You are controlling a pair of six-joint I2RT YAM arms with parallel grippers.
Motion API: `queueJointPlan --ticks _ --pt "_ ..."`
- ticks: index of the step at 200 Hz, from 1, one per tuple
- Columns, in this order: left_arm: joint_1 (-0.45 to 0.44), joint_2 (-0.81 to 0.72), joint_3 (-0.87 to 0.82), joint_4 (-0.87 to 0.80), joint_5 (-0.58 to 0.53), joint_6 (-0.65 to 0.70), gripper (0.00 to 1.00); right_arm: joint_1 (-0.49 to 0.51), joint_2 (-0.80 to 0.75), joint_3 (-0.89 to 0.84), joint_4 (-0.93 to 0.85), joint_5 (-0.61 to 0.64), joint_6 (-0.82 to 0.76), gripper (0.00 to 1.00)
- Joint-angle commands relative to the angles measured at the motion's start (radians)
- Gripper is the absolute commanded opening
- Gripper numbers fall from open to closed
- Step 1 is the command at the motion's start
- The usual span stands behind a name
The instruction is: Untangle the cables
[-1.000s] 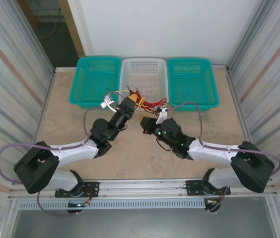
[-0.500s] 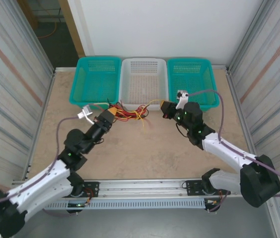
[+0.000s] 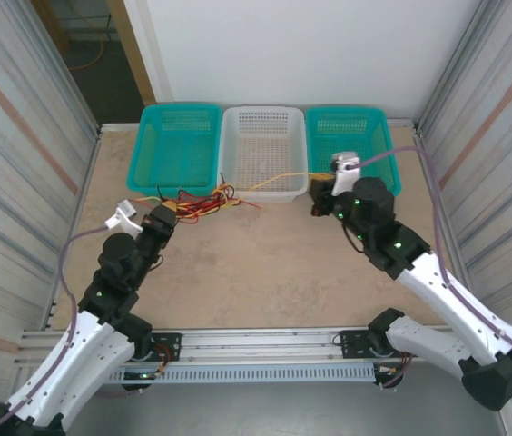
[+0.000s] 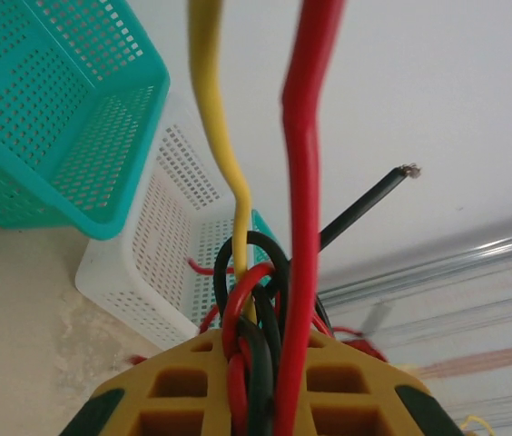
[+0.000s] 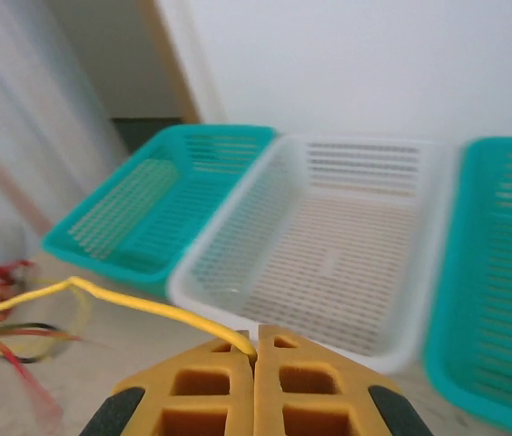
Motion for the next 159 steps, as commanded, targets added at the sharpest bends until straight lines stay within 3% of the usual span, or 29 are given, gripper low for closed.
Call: queueJointPlan --ticks 1,70,111,141,159 --pt "0.078 -0.031 0.031 -0.157 -0.015 -0.014 0.0 -0.164 -0.129 -0.003 -0.044 0.119 0.063 0.0" --pt "0.083 -0.077 -0.03 -0.203 -0.004 -0.041 0.0 -0.41 -0.229 0.036 -0.123 0.035 0.122 0.0" --pt "0.076 -0.012 -0.039 -0.075 0.131 0.035 0.0 -0.437 -0.231 0.066 -0.131 -0.087 0.146 0.0" --pt "-0.001 0.087 -0.017 -0.001 0.202 0.124 0.0 -0.435 -0.218 0.094 -0.141 -0.17 0.161 0.0" --pt "-0.11 0.188 -0.026 0.088 0.201 0.144 0.0 -0.422 -0.211 0.099 -0.14 -0.188 0.169 0.0"
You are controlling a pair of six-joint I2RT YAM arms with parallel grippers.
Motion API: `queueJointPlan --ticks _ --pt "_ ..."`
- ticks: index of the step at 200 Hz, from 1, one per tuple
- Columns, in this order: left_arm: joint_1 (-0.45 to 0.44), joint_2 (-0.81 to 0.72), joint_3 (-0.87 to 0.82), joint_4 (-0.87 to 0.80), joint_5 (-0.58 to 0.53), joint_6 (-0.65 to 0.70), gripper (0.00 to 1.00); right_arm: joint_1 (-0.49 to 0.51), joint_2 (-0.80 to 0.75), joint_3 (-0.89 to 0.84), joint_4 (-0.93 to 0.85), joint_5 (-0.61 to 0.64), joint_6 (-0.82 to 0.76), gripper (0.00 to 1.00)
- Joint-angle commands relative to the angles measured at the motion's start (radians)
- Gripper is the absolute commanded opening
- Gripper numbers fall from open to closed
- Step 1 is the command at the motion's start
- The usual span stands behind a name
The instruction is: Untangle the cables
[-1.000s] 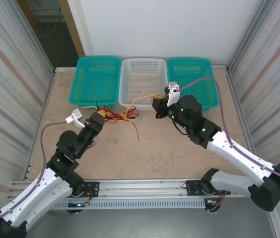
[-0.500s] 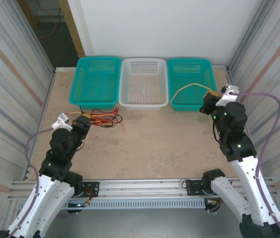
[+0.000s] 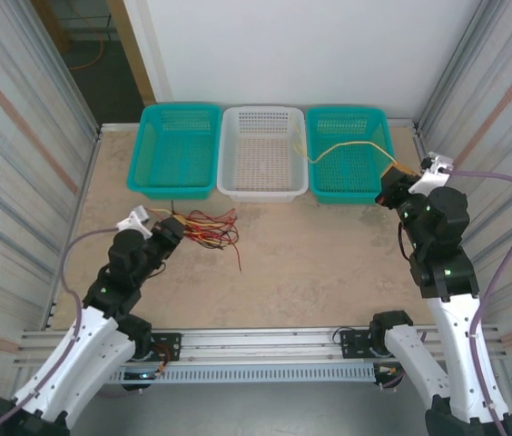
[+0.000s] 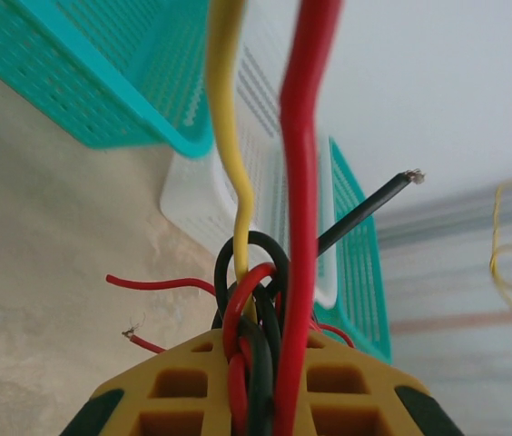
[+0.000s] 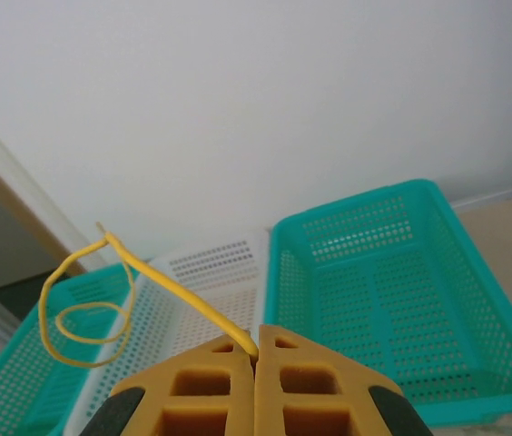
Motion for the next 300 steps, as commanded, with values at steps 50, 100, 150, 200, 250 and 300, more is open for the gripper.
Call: queueJointPlan --ticks 50,100,150,200,250,300 --pt "-0.395 0.444 0.07 0.411 -0.048 0.161 0.0 0.122 0.032 0.063 -0.012 -0.025 -0.003 0.0" --pt "-0.435 0.584 0.099 0.499 -0.073 0.165 0.0 0.207 0.055 0.075 -0.018 0.026 -0.037 0.0" --pt "-0.437 0.599 0.141 0.428 -0.059 0.198 0.5 0.254 0.074 0.083 -0.021 0.077 -0.061 0.0" --pt "-0.412 0.315 0.164 0.162 -0.089 0.316 0.96 0.319 0.122 0.1 -0.044 0.126 -0.096 0.0" --pt "-0.292 0.252 0.321 0.04 0.154 0.362 0.84 0.418 0.178 0.087 0.012 0.139 -0.098 0.0" --pt "-0.285 0.412 0.375 0.081 0.208 0.321 0.65 0.541 0.213 0.084 0.04 0.188 -0.115 0.0"
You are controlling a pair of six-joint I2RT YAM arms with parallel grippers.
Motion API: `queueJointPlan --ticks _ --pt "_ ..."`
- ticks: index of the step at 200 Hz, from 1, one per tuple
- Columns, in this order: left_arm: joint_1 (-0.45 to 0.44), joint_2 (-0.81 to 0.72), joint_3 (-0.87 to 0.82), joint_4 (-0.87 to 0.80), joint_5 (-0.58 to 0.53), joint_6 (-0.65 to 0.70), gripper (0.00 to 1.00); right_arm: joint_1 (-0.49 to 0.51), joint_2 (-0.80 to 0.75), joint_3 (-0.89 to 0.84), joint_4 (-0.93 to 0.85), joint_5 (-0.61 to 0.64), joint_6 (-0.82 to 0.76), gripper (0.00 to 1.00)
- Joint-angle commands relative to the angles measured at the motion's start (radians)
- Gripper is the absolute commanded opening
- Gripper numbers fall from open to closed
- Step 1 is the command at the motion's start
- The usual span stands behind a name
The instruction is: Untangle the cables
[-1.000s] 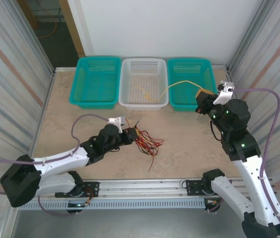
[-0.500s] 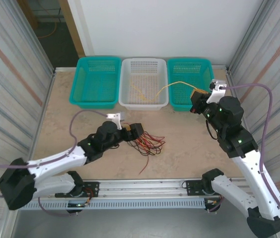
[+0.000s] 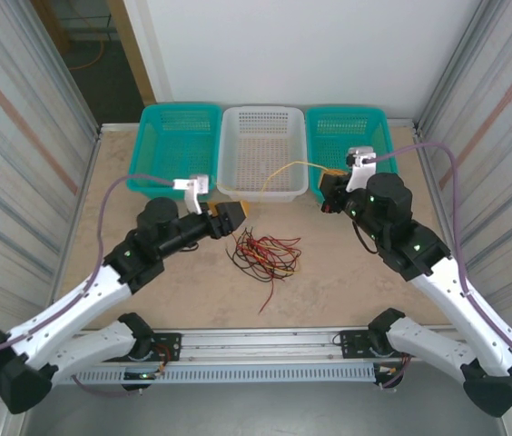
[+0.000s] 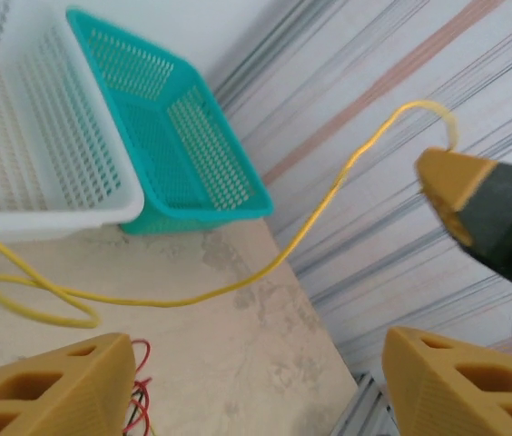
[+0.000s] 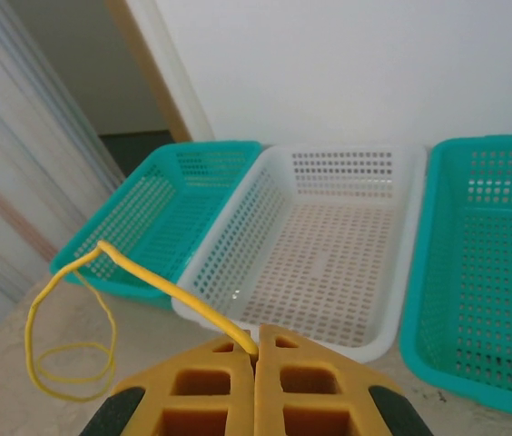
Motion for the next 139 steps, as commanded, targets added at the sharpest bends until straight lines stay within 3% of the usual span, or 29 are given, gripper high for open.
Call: queueJointPlan --ticks 1,18,84,125,139 --pt "0.012 0.055 0.017 -0.027 0.036 -0.012 0.64 0.045 0.004 0.011 0.046 0.048 -0.033 0.0" --pt "0.037 0.063 0.01 -0.036 0.036 -0.043 0.6 0.073 0.008 0.01 0.05 0.066 -0.04 0.0" --pt "0.089 -0.02 -0.018 -0.145 -0.018 -0.074 0.64 0.12 0.034 0.0 0.076 0.096 -0.051 0.0" --pt "0.165 -0.014 -0.06 -0.11 0.035 -0.13 0.49 0.137 0.036 -0.008 0.088 0.099 -0.049 0.0" --pt "0.182 -0.003 -0.059 -0.111 0.044 -0.134 0.35 0.14 0.035 -0.01 0.087 0.099 -0.049 0.0"
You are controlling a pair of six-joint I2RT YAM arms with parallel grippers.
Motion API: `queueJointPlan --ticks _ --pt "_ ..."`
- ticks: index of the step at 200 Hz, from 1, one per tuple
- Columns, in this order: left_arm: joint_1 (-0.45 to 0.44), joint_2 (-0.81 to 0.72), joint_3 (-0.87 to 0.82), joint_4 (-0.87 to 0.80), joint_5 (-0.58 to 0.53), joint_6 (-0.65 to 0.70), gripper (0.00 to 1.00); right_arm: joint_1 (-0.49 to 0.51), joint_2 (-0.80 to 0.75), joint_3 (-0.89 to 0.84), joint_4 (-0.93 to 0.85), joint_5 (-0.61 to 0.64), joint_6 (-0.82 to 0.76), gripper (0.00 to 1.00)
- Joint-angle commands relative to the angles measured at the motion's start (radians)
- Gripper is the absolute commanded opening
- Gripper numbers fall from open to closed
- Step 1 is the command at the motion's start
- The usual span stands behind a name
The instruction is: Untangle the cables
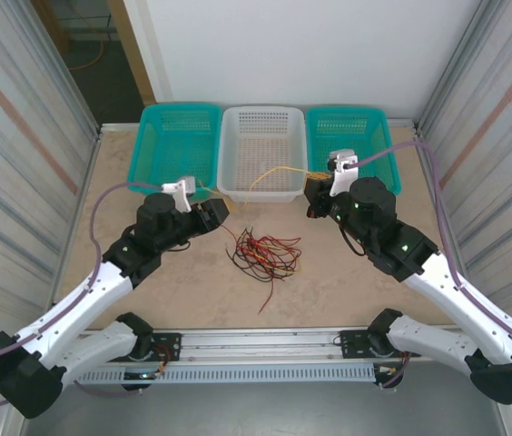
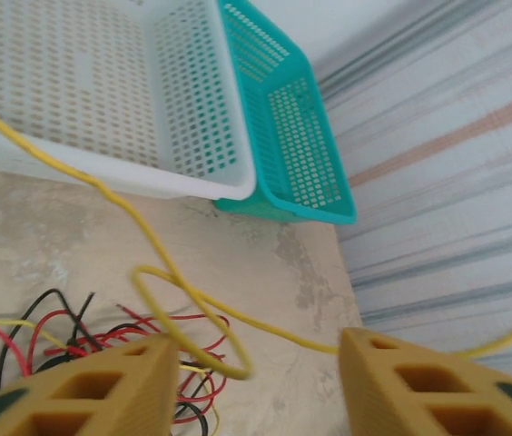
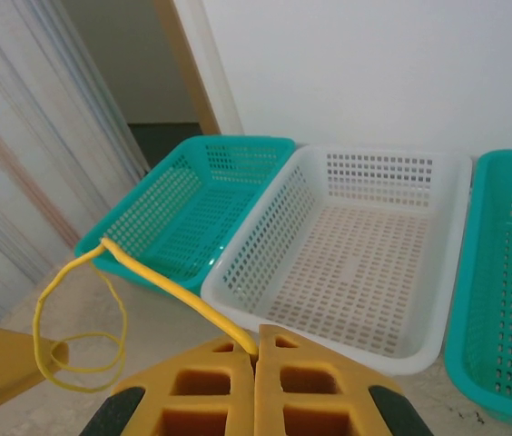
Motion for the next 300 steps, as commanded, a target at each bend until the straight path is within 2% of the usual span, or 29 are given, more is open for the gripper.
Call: queueJointPlan --ticks 1,21,36,52,74,80,96,104,120,127,153,171,190,225,237,249,261,300 --pt "0.026 0.007 -0.011 0.002 0.035 -0.021 0.34 0.01 -0.003 -0.007 0.034 0.018 -0.028 0.0" --pt "0.036 0.028 -0.006 0.032 0.064 -0.021 0.17 0.013 -0.004 -0.011 0.038 0.017 -0.028 0.0" --pt "0.039 0.05 0.008 0.046 0.09 -0.011 0.11 0.013 -0.003 -0.016 0.042 0.016 -0.027 0.0" --pt "0.038 0.064 0.016 0.057 0.1 -0.003 0.0 0.014 -0.002 -0.018 0.043 0.017 -0.025 0.0" --pt "0.04 0.06 0.029 0.049 0.065 0.022 0.0 0.013 -0.001 -0.022 0.037 0.035 -0.025 0.0" --pt "0.047 0.055 0.036 0.041 0.043 0.033 0.0 0.013 0.002 -0.017 0.025 0.063 -0.02 0.1" --pt "0.104 0.043 0.064 0.029 -0.015 0.049 0.0 0.011 0.019 -0.002 -0.014 0.15 -0.011 0.44" --pt "0.148 0.042 0.085 0.034 -0.046 0.048 0.0 0.005 0.031 0.006 -0.038 0.184 -0.006 0.52" --pt "0.233 0.054 0.125 0.076 -0.125 0.043 0.0 -0.01 0.055 0.021 -0.085 0.224 0.018 0.59" --pt "0.264 0.066 0.143 0.103 -0.172 0.041 0.0 -0.018 0.055 0.024 -0.106 0.23 0.034 0.65" --pt "0.311 0.137 0.173 0.212 -0.436 0.036 0.0 -0.029 0.082 0.015 -0.146 0.216 0.069 0.65" --pt "0.314 0.202 0.119 0.38 -0.611 -0.001 0.0 -0.029 0.068 -0.006 -0.147 0.197 0.081 0.65" --pt "0.314 0.296 0.086 0.552 -0.741 -0.035 0.0 -0.029 0.066 -0.029 -0.144 0.169 0.089 0.65" --pt "0.317 0.449 0.127 0.615 -0.942 -0.138 0.0 -0.029 0.066 -0.049 -0.145 0.122 0.1 0.63" --pt "0.316 0.48 0.141 0.598 -1.023 -0.182 0.0 -0.029 0.069 -0.056 -0.144 0.114 0.102 0.62" --pt "0.312 0.5 0.171 0.496 -1.11 -0.261 0.0 -0.028 0.072 -0.066 -0.14 0.104 0.106 0.62" --pt "0.314 0.532 0.213 0.408 -1.143 -0.344 0.0 -0.029 0.075 -0.073 -0.135 0.093 0.106 0.62" --pt "0.306 0.684 0.325 0.397 -1.146 -0.326 0.0 -0.029 0.098 -0.071 -0.134 0.076 0.093 0.61"
